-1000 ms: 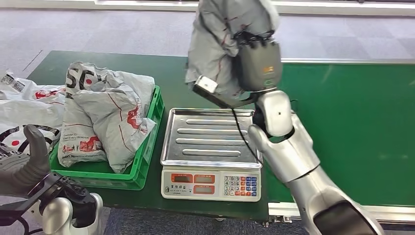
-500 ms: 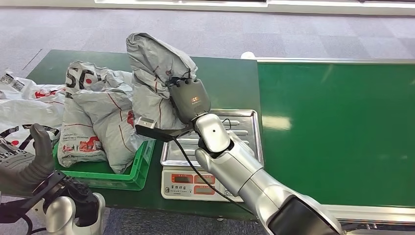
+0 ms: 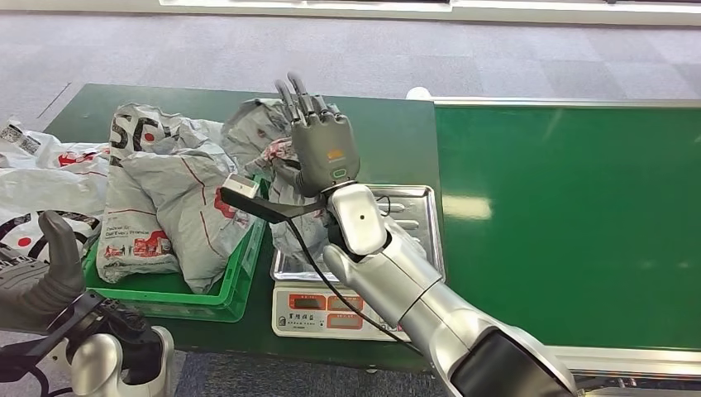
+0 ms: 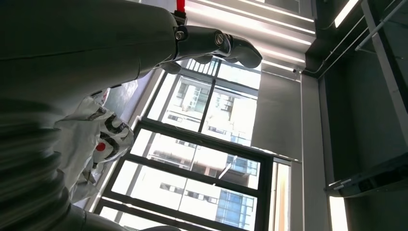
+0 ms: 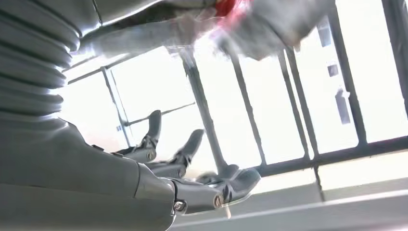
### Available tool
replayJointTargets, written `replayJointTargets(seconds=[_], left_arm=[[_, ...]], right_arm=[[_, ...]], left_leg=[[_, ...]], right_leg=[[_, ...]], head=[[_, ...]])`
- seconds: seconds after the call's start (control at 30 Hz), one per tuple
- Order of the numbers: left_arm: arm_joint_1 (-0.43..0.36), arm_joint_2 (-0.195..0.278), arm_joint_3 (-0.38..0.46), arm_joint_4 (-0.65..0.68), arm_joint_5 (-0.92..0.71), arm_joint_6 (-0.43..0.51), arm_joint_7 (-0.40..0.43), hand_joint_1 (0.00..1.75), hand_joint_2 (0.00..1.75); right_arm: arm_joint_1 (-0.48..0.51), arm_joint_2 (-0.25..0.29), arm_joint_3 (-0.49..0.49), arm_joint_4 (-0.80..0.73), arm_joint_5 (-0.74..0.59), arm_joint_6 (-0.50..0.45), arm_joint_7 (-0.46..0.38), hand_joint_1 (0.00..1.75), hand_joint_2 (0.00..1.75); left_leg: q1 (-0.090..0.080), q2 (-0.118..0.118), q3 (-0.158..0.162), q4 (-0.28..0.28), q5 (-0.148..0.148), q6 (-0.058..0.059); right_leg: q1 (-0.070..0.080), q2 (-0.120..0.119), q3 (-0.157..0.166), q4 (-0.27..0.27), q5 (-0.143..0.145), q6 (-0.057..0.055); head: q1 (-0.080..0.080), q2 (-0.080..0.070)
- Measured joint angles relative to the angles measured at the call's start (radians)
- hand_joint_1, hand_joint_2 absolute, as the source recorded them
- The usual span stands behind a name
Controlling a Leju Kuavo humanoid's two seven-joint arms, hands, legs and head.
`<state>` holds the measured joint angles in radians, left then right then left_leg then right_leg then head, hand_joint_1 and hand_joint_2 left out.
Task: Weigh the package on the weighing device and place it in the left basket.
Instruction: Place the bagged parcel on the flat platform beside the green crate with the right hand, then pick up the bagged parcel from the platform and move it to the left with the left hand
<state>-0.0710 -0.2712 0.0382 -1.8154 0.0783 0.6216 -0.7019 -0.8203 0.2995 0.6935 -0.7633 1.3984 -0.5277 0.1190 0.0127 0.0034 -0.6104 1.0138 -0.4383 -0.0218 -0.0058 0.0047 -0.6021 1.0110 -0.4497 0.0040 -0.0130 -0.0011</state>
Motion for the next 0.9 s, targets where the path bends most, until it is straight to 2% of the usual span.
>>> replayJointTargets(seconds=[0.2, 0.33, 0.6, 0.77, 0.83, 0.9], left_arm=[[0.002, 0.0, 0.009, -0.006, -0.005, 0.006, 0.0, 0.0, 1.75], [0.003, -0.001, 0.011, -0.006, -0.01, 0.021, 0.0, 0.0, 1.75], [0.001, 0.002, 0.01, -0.001, -0.124, 0.069, 0.0, 0.0, 1.75], [-0.002, 0.003, 0.007, 0.01, -0.168, 0.073, 0.0, 0.0, 1.75], [-0.013, 0.006, 0.0, 0.023, -0.255, 0.071, 0.016, 0.0, 1.75], [-0.061, 0.014, -0.02, 0.065, -0.471, 0.034, 0.107, 0.0, 1.75]], right_arm=[[-0.007, -0.014, -0.025, -0.059, 0.008, -0.048, 0.027, 0.0, 0.0], [-0.014, -0.044, -0.076, -0.141, 0.006, -0.076, 0.039, 0.0, 0.0], [0.008, -0.084, -0.21, -0.309, -0.023, -0.132, -0.007, 0.0, 0.0], [0.035, -0.095, -0.255, -0.369, -0.026, -0.14, -0.016, 0.0, 0.0], [0.047, -0.098, -0.269, -0.388, -0.027, -0.151, -0.02, 0.0, 0.0], [0.068, -0.102, -0.286, -0.415, -0.031, -0.163, -0.025, 0.0, 0.0]], left_leg=[[0.0, 0.0, 0.0, 0.0, 0.0, 0.0], [0.0, 0.0, 0.0, 0.0, 0.0, 0.0], [0.0, -0.001, 0.0, 0.001, 0.0, 0.0], [0.0, 0.0, 0.001, 0.001, 0.0, 0.0], [0.0, 0.0, 0.001, 0.001, 0.0, 0.0], [0.0, -0.003, 0.001, 0.001, 0.001, 0.001]], right_leg=[[0.0, 0.0, 0.0, 0.0, 0.0, 0.0], [0.0, 0.0, 0.0, 0.0, 0.0, 0.0], [0.0, -0.001, 0.0, 0.0, 0.001, 0.0], [0.0, 0.0, -0.001, 0.0, 0.001, 0.0], [0.0, -0.001, -0.002, 0.0, 0.001, 0.0], [0.0, -0.004, -0.001, -0.001, 0.001, 0.0]], head=[[0.0, 0.0], [0.0, 0.0], [0.0, 0.0], [0.0, 0.0], [0.0, 0.0], [0.0, 0.0]])
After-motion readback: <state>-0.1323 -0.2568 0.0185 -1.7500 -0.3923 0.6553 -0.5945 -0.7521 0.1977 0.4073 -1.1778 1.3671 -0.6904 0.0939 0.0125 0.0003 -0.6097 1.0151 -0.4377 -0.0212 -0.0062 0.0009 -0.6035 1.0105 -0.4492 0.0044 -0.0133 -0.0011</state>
